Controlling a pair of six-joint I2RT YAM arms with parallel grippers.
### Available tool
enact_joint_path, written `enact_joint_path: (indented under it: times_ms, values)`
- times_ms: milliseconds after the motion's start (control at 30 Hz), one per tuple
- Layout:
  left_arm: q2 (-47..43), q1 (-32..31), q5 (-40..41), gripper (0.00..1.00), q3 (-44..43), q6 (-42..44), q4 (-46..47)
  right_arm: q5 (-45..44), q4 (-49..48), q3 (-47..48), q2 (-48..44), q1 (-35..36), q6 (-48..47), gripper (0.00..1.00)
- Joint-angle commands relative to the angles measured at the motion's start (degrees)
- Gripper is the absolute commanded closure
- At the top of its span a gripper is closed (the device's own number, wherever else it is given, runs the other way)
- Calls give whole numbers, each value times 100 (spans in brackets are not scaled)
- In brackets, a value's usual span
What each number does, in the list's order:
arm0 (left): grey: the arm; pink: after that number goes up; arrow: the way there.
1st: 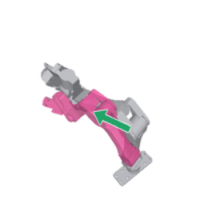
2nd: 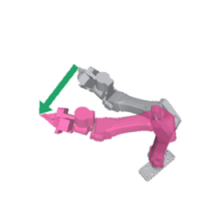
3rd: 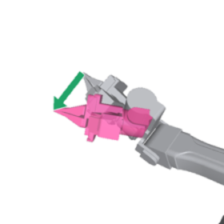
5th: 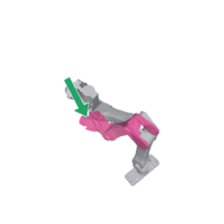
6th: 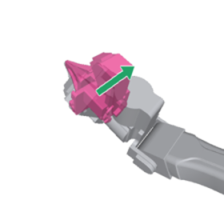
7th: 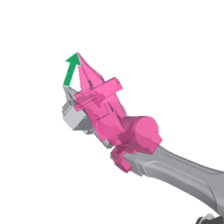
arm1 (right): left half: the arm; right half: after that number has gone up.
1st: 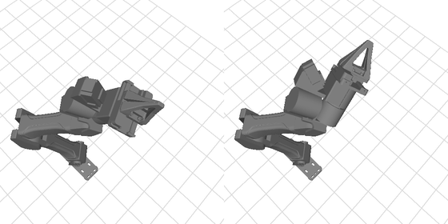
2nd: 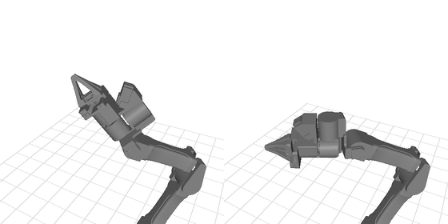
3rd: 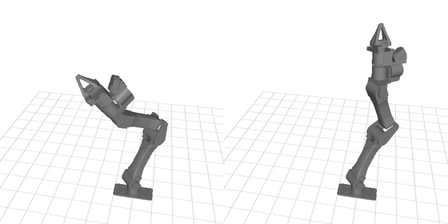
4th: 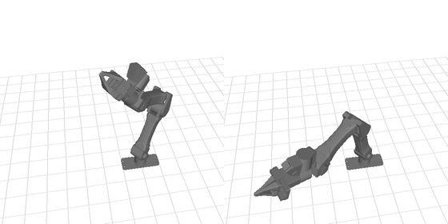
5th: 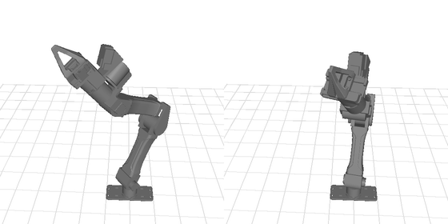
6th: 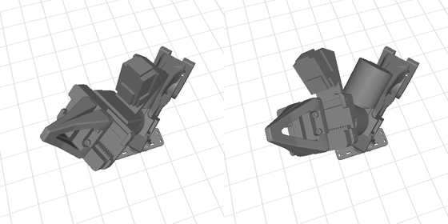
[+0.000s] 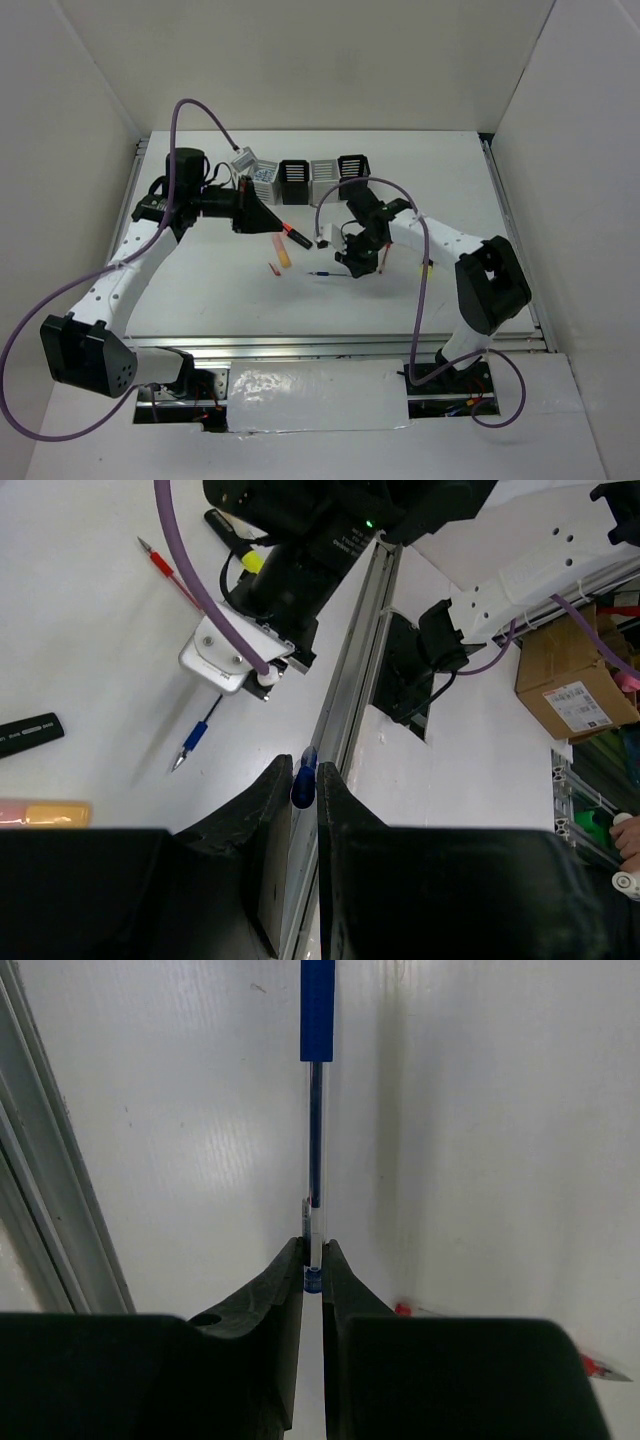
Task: Sort the stationery into containers
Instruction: Pick up the pen from the center of the board.
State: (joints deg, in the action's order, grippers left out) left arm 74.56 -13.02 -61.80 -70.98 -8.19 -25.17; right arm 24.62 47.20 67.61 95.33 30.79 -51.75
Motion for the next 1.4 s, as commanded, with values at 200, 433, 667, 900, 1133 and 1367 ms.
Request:
enact_joint_path:
  times_ms: [200,433,667,900,1133,1367]
  values:
    - [-258,54,-236,100,207,-280,566,-993,-676,-503,30,489,1000,95]
    - [-311,97,-315,100,401,-587,952,-1187,-853,-662,258,718,1298,92]
    - [-329,97,-306,100,427,-579,979,-1398,-958,-635,495,859,1465,66]
    - [-346,106,-306,100,454,-535,953,-1557,-967,-574,653,1008,1501,54]
    - [-372,106,-297,100,454,-395,803,-1539,-967,-583,803,991,1369,69]
    - [-460,282,-403,100,524,-219,540,-1233,-968,-767,496,886,1325,100]
